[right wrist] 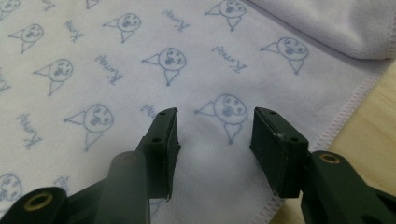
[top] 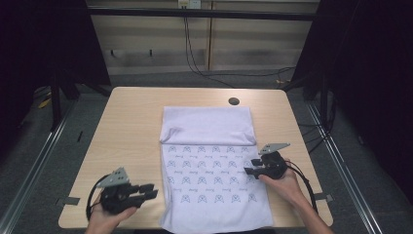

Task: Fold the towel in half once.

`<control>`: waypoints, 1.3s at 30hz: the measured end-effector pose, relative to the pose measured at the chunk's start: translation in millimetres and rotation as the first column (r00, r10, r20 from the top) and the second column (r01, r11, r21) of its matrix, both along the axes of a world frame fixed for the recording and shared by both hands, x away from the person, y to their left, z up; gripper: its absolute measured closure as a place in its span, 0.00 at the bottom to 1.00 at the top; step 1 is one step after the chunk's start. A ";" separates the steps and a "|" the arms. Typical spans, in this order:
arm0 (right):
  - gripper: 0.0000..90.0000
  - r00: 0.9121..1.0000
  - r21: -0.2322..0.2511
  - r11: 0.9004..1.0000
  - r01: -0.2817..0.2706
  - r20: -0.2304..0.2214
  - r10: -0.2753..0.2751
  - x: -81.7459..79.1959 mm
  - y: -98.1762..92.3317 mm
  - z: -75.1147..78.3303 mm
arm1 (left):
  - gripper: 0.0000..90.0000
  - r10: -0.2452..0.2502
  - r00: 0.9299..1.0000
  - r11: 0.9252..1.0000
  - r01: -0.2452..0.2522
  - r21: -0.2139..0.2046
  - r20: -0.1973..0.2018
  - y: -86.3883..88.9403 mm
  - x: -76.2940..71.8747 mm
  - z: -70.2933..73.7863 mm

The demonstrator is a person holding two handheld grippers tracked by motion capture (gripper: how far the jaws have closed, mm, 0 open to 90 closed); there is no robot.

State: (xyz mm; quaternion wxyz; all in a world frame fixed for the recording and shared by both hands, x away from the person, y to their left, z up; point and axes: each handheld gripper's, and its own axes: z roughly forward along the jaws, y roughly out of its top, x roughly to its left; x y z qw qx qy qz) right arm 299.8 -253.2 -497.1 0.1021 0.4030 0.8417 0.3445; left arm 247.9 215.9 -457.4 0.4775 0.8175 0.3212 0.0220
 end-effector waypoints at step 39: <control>0.67 0.990 0.043 0.994 0.104 0.094 -0.108 40.1 -17.7 19.9 | 0.74 0.148 0.989 0.988 -0.148 0.047 -0.006 -23.3 131.4 -24.4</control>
